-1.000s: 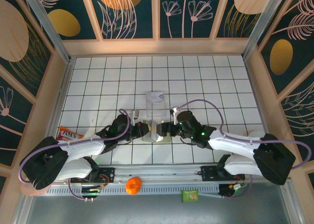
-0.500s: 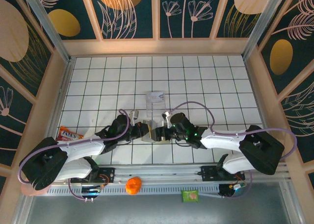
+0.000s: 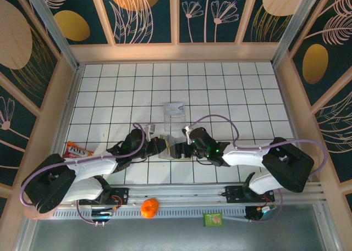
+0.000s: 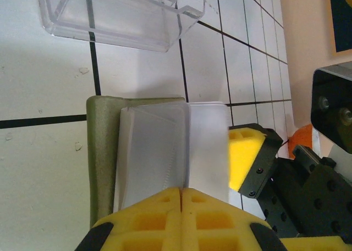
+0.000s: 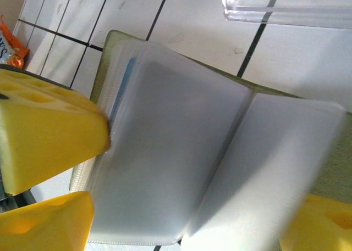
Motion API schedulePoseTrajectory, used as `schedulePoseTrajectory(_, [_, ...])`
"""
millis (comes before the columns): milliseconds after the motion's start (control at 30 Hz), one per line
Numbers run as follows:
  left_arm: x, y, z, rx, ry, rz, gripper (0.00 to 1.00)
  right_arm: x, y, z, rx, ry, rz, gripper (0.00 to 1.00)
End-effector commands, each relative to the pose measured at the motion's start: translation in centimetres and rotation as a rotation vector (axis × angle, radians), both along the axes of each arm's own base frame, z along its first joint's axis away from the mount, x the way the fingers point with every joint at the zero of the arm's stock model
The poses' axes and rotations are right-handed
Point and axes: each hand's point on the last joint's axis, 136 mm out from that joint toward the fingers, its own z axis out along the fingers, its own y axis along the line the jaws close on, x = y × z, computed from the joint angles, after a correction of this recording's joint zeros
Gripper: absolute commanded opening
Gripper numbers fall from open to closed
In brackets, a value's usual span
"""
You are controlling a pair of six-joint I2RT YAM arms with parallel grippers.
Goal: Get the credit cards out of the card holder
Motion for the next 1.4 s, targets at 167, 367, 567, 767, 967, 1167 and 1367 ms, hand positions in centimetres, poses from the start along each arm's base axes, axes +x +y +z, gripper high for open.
schedulePoseTrajectory(167, [-0.1, -0.1, 0.6, -0.024, -0.011, 0.002, 0.00, 0.1, -2.0, -1.1, -0.041, 0.012, -0.060, 0.84])
schedulePoseTrajectory(367, [0.0, -0.2, 0.8, -0.029, -0.014, 0.000, 0.00, -1.0, -0.2, 2.8, 0.099, -0.045, 0.049, 0.86])
schedulePoseTrajectory(567, [0.1, -0.3, 0.9, -0.025, -0.018, -0.002, 0.00, -1.2, 1.1, 2.1, 0.094, -0.024, 0.088, 0.86])
schedulePoseTrajectory(767, [0.0, -0.3, 1.0, -0.031, -0.017, -0.004, 0.00, -1.5, 1.8, 2.8, 0.111, -0.046, 0.127, 0.87])
schedulePoseTrajectory(967, [0.0, -0.3, 0.8, -0.031, -0.015, -0.004, 0.00, -1.6, 2.1, 2.3, 0.107, -0.035, 0.136, 0.87])
schedulePoseTrajectory(1167, [0.0, -0.3, 0.9, -0.030, -0.017, -0.001, 0.00, -0.9, 2.1, 0.9, 0.054, -0.018, 0.108, 0.87])
schedulePoseTrajectory(1367, [0.0, 0.1, 0.4, -0.014, -0.012, 0.011, 0.00, -0.9, 1.3, 0.8, 0.047, -0.023, 0.085, 0.87])
